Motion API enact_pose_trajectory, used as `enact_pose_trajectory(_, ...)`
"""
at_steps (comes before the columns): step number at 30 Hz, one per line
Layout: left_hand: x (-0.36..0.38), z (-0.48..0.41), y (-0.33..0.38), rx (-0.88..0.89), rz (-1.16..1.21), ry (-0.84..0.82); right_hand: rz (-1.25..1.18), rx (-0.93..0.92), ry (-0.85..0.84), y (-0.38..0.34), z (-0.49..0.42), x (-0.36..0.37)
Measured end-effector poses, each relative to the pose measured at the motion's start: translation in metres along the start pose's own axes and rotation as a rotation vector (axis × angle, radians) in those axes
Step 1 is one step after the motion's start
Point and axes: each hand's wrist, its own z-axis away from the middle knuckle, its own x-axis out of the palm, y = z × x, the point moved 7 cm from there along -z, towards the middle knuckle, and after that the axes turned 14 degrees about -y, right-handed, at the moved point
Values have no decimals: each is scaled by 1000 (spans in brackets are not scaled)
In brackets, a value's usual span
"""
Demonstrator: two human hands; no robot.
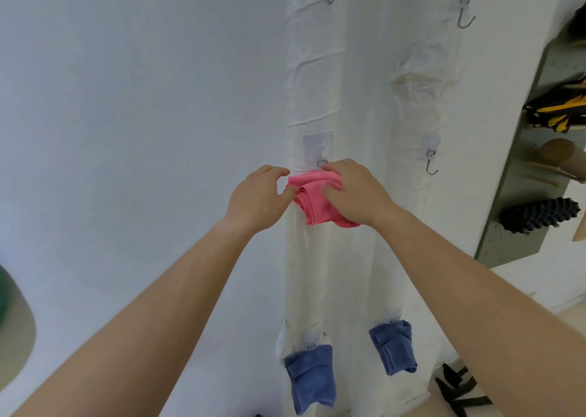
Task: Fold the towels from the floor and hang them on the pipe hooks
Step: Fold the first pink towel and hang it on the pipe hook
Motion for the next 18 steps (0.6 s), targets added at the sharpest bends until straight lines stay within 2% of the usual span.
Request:
enact_pose_trajectory(7,-13,59,-36,-105,-63,-51,166,-5,9,-59,32,28)
enact_pose_trajectory(12,-25,144,-91,-186,-103,-112,212,-5,-116,-136,66,84)
enact_pose_trajectory(18,-40,288,-190,-337,-165,-226,186,-98,-290,-261,112,199)
